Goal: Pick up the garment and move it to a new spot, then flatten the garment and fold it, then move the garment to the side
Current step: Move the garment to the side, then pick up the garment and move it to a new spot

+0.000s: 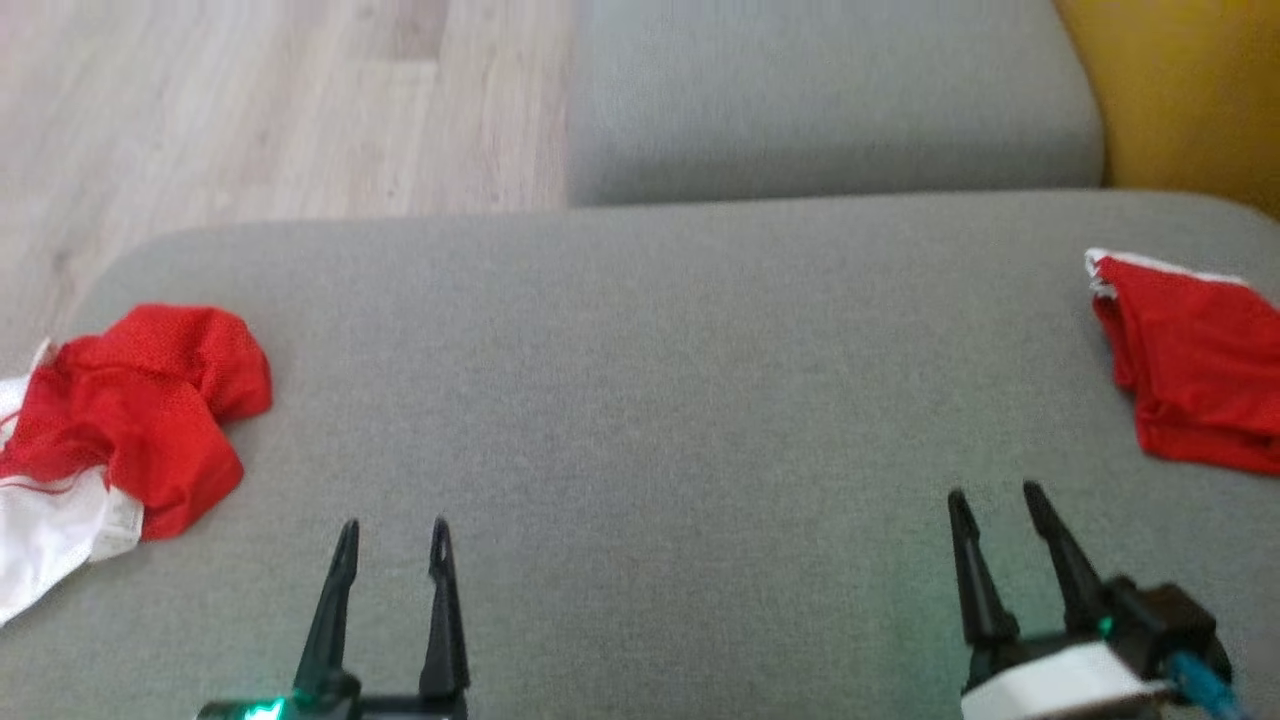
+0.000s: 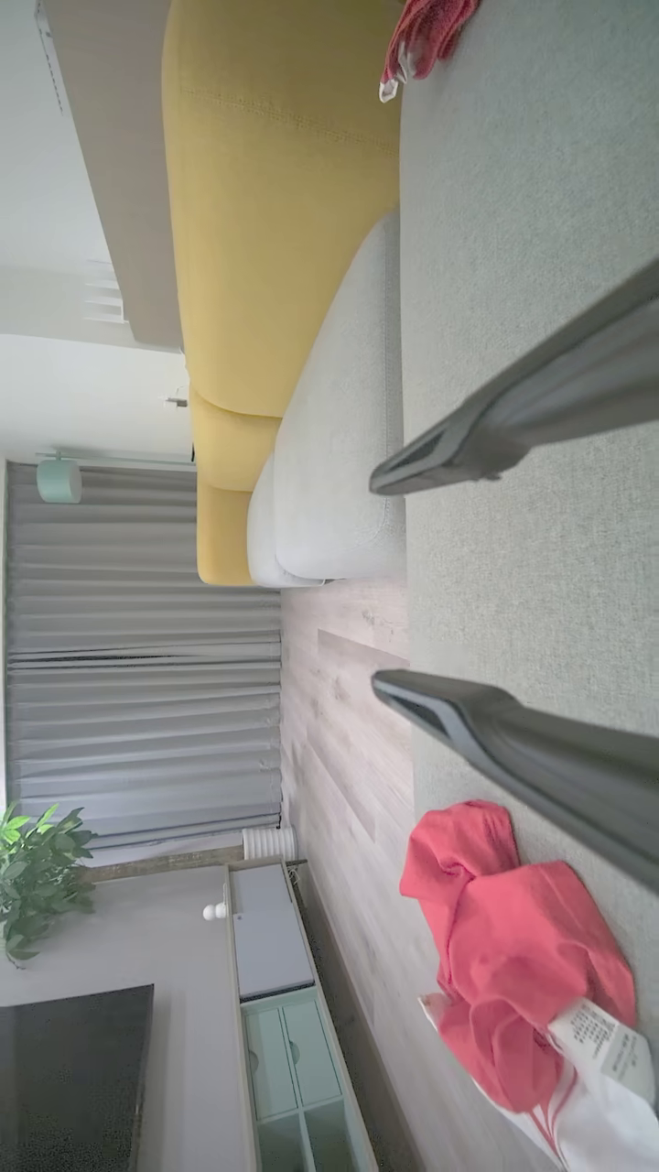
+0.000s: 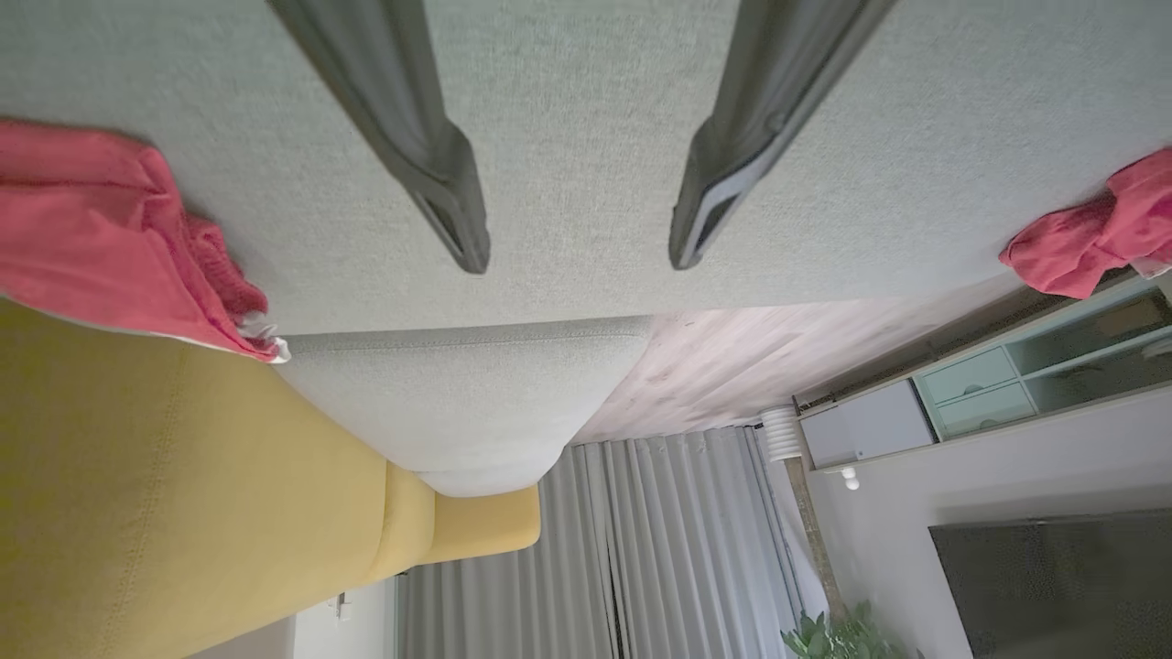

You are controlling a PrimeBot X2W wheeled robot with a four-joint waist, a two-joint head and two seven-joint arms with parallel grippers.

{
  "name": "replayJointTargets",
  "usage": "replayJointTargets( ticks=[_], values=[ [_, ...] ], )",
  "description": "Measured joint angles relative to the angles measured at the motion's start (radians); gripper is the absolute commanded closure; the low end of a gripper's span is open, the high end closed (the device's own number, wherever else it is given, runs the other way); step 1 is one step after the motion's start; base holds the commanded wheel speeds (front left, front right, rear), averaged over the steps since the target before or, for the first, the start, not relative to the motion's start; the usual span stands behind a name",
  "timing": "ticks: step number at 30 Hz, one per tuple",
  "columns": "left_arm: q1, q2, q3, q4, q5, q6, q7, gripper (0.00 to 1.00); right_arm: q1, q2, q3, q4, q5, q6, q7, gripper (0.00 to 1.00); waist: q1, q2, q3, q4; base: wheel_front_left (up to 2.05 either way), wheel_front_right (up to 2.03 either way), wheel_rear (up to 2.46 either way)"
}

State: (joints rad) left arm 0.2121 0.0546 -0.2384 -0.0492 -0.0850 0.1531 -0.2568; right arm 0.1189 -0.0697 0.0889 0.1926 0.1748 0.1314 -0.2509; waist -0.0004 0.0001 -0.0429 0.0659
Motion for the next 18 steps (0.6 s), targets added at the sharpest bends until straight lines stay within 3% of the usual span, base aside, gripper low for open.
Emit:
replayJointTargets(
  ticks=[11,18],
  values=[
    [0.031,0.002,0.021,0.049,0.001,-0.039,0.0,0.0,0.038,0.02,-0.029,-0.007,-0.024,0.0,0.0,0.0,0.0003,0.0,-0.036,0.0,0.0,0.0,0.0],
    [0.029,0.002,0.02,0.06,-0.004,-0.039,0.0,0.0,0.04,0.023,-0.038,-0.011,-0.024,0.0,0.0,0.0,0.0004,0.0,-0.036,0.001,0.0,0.0,0.0]
  ],
)
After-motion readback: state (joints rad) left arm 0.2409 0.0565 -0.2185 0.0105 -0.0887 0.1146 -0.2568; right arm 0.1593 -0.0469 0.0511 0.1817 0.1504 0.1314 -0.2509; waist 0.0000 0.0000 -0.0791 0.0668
